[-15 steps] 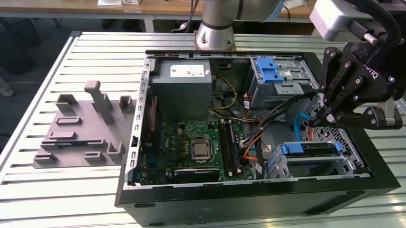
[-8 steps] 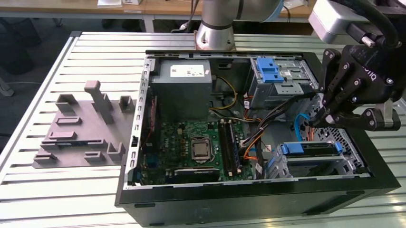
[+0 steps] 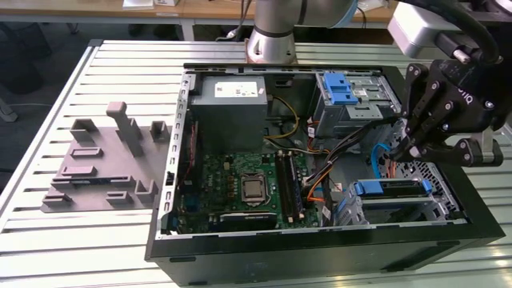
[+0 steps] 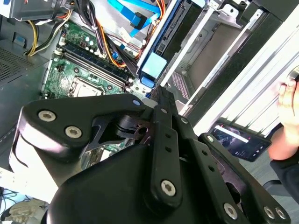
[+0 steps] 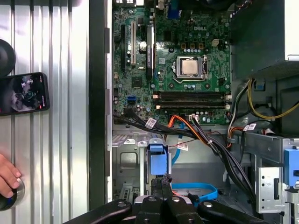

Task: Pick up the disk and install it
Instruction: 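Insert the disk into the insertion slot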

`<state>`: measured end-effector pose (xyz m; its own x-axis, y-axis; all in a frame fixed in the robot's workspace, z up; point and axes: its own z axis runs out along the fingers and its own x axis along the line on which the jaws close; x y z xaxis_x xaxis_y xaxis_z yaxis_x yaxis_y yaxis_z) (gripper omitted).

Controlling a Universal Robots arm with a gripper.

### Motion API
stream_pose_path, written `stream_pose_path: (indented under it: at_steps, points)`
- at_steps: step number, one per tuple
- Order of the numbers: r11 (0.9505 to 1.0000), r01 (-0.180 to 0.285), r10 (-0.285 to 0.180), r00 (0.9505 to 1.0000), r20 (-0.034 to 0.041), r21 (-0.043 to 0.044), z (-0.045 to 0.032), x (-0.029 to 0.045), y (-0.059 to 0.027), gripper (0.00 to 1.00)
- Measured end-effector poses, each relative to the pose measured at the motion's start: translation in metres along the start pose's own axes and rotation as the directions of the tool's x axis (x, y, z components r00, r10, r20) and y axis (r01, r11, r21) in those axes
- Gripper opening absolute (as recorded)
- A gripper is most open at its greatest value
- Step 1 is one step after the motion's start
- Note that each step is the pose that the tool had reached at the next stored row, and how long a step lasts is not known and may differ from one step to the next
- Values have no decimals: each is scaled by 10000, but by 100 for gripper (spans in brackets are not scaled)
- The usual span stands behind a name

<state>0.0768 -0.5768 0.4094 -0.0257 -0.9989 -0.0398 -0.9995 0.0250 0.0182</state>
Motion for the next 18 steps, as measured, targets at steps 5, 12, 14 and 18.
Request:
stream_pose_path:
  at_steps: [5, 12, 14, 18]
  points:
    - [10000, 0, 0, 10000, -1, 0, 30, 1, -1, 11]
    - [10000, 0, 0, 10000, -1, 0, 60, 2, -1, 11]
    - [10000, 0, 0, 10000, 0, 0, 66, 2, -1, 11]
    - [10000, 0, 0, 10000, 0, 0, 79, 3, -2, 11]
